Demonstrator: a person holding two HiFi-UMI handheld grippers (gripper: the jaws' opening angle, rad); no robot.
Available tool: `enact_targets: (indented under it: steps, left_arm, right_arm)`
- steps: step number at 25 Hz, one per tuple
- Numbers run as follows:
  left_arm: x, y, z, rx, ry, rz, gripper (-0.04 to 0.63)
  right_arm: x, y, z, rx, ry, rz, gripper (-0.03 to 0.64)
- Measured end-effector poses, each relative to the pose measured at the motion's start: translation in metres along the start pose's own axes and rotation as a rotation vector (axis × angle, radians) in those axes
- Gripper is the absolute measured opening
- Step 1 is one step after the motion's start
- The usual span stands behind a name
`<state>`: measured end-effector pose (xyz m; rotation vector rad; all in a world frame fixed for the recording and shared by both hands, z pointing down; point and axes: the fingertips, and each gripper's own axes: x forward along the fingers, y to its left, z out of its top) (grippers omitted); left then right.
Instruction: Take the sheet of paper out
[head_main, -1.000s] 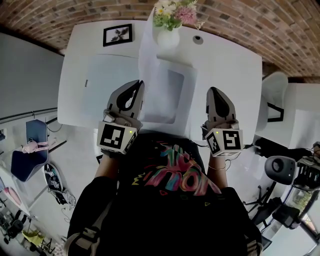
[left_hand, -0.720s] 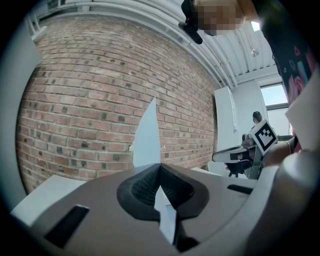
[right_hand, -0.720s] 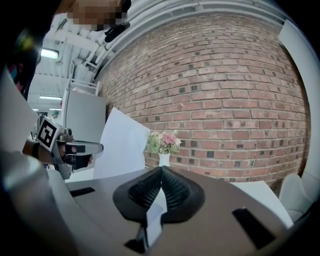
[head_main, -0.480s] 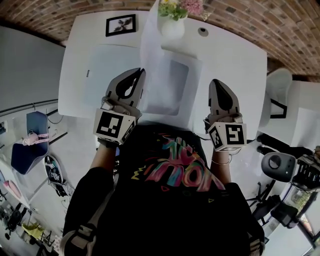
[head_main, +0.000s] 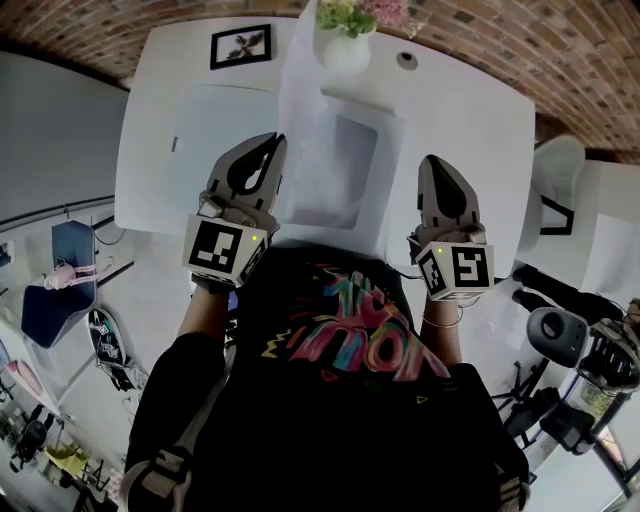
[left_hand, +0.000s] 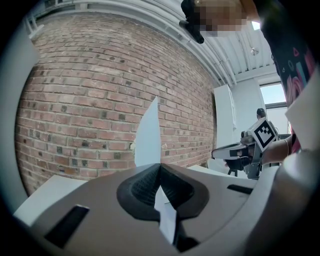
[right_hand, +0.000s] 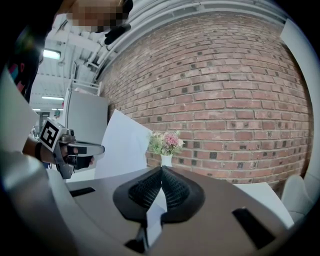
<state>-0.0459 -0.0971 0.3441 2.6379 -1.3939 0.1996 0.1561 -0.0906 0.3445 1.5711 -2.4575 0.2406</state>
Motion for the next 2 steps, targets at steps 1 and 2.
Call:
enact_targets:
  steps: [1,2]
  left_arm:
    - [0.0003,0.0006,0.0003,0.000,-0.001,0.001,0.023]
    - [0.0006,0.0012,0.0007,0.000,-0.002,0.001,0.023]
  right_arm:
    - [0.0004,-0.0003,-0.0001,0.003,0.001,-0.002,0.017]
    - [0.0009,-0.0006,-0.0002,0.005,0.002,-0.003,0.017]
